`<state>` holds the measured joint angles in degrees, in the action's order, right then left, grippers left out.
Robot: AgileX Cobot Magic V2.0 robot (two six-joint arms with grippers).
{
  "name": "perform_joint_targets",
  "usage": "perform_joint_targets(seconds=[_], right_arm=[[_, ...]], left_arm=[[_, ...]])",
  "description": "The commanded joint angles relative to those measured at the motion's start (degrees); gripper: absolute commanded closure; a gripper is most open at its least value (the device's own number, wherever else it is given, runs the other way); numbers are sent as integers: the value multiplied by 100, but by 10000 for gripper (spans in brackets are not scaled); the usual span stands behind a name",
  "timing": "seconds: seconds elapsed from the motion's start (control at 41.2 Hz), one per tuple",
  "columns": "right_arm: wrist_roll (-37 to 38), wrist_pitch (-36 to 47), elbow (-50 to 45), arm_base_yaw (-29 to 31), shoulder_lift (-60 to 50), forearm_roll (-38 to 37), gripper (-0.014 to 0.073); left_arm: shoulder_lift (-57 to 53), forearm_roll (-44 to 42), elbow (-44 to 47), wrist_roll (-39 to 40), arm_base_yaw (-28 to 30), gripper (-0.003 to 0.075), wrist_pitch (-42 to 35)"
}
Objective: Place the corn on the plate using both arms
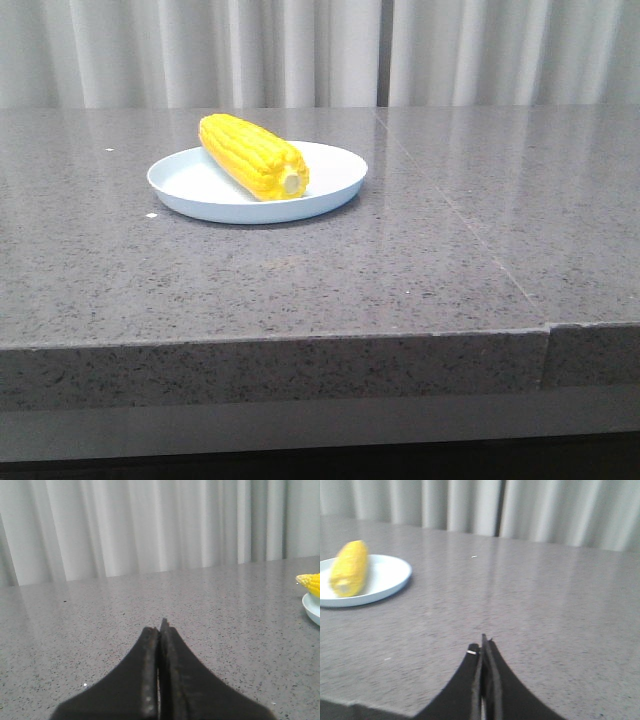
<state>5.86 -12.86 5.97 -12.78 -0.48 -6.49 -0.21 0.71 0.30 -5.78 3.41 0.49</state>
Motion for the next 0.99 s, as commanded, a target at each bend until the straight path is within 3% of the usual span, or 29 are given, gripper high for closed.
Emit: perform_joint_targets(seconds=[0.0, 0.073, 0.315, 0.97], right_arm=[[-49, 1561, -386, 441, -63, 104, 713], [-49, 2024, -684, 675, -81, 303, 713], [-48, 1858, -655, 887, -81, 755, 713], [-48, 1859, -655, 880, -81, 757, 713]], left_arm=[[-114, 40, 11, 60, 10, 740, -470], [-114, 40, 11, 60, 10, 740, -470], [-114, 40, 11, 60, 10, 740, -470], [-114, 40, 11, 60, 10, 741, -470]])
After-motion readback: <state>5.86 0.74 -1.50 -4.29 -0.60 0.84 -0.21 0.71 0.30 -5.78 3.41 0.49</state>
